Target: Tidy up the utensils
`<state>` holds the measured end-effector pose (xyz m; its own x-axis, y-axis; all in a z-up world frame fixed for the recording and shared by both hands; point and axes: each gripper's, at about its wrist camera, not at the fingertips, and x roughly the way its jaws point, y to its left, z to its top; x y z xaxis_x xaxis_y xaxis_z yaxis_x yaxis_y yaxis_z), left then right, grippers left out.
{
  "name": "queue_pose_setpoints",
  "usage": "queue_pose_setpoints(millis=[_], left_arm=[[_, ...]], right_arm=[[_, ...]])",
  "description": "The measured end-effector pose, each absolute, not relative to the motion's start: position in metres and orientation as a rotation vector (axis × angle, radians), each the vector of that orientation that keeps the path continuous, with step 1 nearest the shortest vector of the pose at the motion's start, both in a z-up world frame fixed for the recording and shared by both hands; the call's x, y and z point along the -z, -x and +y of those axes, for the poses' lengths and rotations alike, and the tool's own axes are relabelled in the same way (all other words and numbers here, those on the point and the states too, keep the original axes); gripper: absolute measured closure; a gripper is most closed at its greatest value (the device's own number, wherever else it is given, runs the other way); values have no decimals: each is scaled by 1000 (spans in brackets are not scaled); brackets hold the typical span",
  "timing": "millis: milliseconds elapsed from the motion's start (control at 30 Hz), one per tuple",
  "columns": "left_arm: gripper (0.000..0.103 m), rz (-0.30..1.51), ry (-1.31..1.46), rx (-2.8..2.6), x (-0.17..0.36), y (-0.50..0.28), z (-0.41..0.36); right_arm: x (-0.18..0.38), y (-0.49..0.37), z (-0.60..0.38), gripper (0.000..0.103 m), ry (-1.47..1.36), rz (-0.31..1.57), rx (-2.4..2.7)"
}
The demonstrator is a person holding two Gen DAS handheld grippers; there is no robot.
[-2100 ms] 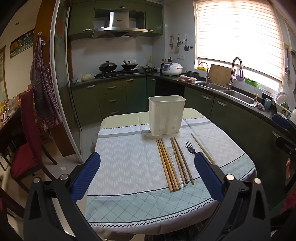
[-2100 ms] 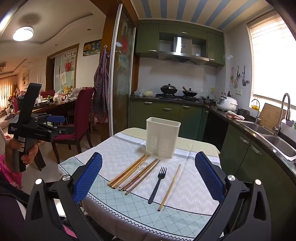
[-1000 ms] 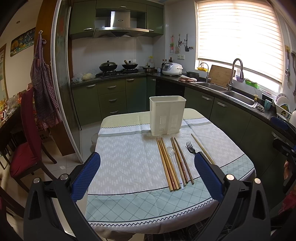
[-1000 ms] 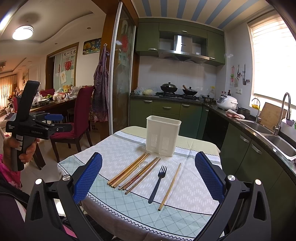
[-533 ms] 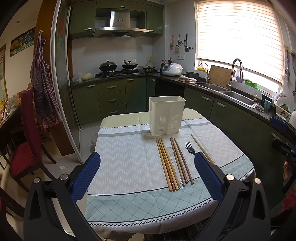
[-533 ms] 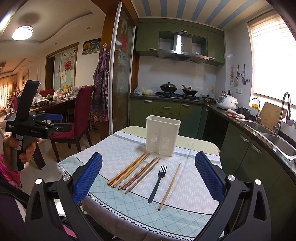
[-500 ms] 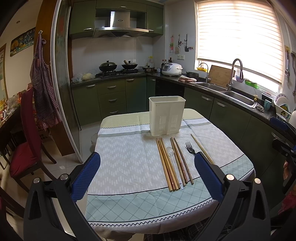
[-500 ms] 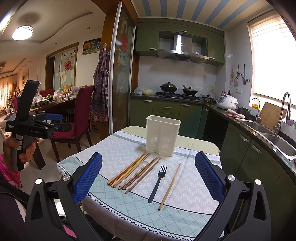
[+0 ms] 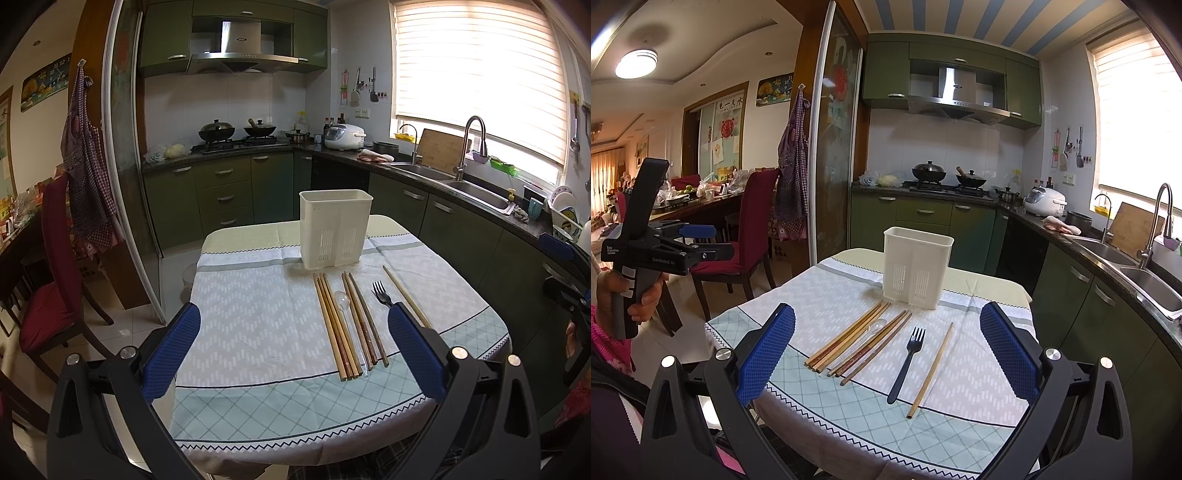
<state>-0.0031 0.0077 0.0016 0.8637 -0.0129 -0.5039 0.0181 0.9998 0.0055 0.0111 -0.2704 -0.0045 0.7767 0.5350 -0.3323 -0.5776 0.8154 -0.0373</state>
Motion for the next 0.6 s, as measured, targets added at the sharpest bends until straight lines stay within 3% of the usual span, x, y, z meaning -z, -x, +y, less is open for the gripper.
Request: queue_pose_setpoints(millis=[600], left_arm=[[6,530,-8,17,-1,3,9]], right_arm=[[4,-12,-269,4,141,320,-603]])
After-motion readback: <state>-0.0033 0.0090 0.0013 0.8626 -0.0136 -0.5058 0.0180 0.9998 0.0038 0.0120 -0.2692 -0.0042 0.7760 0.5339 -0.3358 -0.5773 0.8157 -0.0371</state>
